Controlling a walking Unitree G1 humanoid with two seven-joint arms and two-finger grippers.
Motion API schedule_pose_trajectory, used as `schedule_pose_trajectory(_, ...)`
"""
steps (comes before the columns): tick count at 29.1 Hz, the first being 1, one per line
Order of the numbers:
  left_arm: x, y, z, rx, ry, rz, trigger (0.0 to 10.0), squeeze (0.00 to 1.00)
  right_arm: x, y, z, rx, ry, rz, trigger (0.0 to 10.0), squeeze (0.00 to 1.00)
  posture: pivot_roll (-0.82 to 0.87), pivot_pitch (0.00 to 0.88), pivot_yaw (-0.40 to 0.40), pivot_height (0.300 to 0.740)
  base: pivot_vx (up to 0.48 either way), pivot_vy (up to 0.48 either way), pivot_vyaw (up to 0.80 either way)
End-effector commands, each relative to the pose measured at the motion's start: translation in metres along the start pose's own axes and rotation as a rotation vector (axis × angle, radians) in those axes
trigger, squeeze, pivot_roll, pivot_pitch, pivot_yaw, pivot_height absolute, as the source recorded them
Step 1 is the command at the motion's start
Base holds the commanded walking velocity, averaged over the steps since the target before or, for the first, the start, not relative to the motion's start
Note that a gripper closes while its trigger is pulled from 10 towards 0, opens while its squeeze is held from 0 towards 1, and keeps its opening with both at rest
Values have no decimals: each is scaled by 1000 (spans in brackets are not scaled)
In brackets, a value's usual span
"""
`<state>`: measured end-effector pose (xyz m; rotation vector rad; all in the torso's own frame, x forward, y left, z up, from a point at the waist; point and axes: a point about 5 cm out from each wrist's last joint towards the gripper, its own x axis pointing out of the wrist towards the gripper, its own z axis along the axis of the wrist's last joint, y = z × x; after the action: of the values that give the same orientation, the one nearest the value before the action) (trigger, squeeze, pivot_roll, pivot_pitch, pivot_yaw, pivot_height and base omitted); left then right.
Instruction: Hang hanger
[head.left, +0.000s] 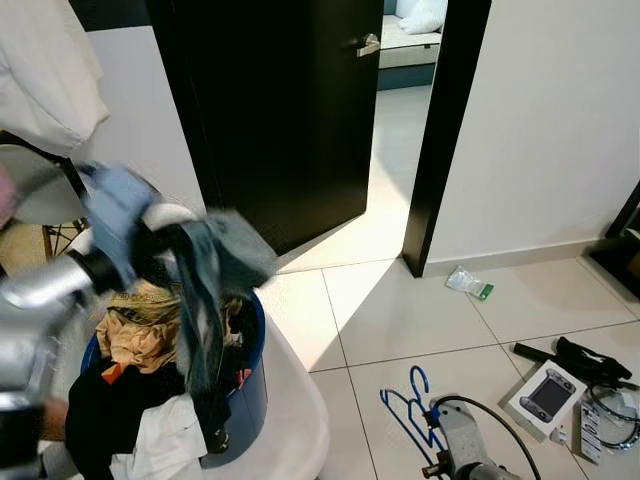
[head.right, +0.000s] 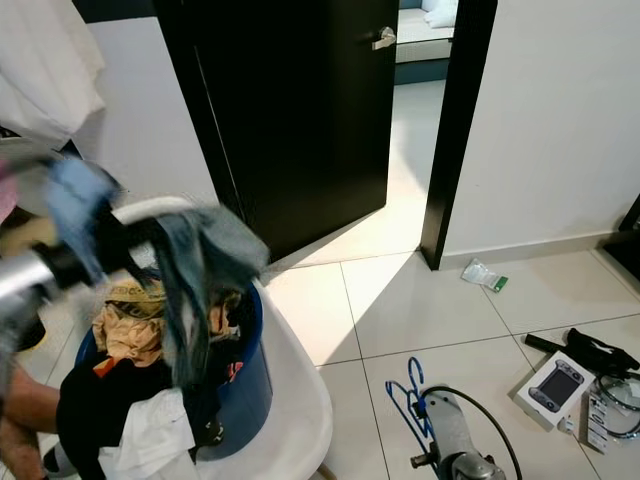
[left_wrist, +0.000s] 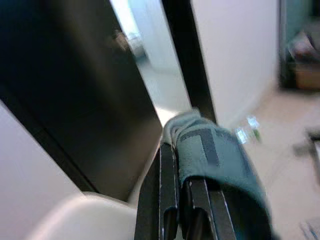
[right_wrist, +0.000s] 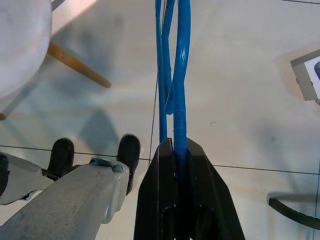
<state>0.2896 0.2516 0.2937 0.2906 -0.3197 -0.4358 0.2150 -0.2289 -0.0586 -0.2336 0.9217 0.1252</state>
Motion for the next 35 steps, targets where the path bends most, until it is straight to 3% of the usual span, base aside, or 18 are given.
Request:
schedule_pose_trajectory(1,-4,14,17,-20,-58,50,4431,0,1,1,2,12,-3,-2,10000,0,-26,0,38,740,0,0,0)
schedule_pose_trajectory(2,-4,19,29,-17,-99,70,8627,0,1,1,2,13,-2,-3,10000,0,-26,0,37,740,0,0,0)
schedule_pose_trajectory(4,-4,19,29,-17,-99,70,8627,0,1,1,2,13,-2,-3,10000,0,-26,0,37,740,0,0,0)
schedule_pose_trajectory(6,-2,21,45,-45,-157,71,10000,0,1,1,2,14,-1,-5,10000,0,-23,0,36,740,-156,0,0)
schedule_pose_trajectory(14,7,7,48,-126,-187,19,10000,0,1,1,2,18,-2,-9,10000,0,-25,0,39,740,-424,0,0)
schedule_pose_trajectory(18,17,-15,37,-190,-165,-55,10000,0,1,2,3,23,-5,-16,10000,0,-28,0,39,740,-480,0,0)
schedule_pose_trajectory(20,17,-15,37,-190,-165,-55,10000,0,1,2,3,23,-5,-16,10000,0,-28,0,39,740,-480,0,0)
schedule_pose_trajectory(24,28,-42,22,-257,-142,-118,10000,0,1,1,3,35,-6,-30,10000,0,-32,0,41,740,-480,0,0)
schedule_pose_trajectory(30,34,-53,14,-297,-118,-130,10000,0,1,0,3,24,1,-39,10000,0,-33,0,41,740,-480,0,-392)
schedule_pose_trajectory(34,37,-59,-1,-327,-64,-96,10000,0,1,0,3,31,4,-41,10000,0,-32,0,40,740,-131,0,-800)
schedule_pose_trajectory(35,39,-62,-16,-332,2,-61,10000,0,1,0,3,32,6,-42,10000,0,-32,0,39,740,0,0,-800)
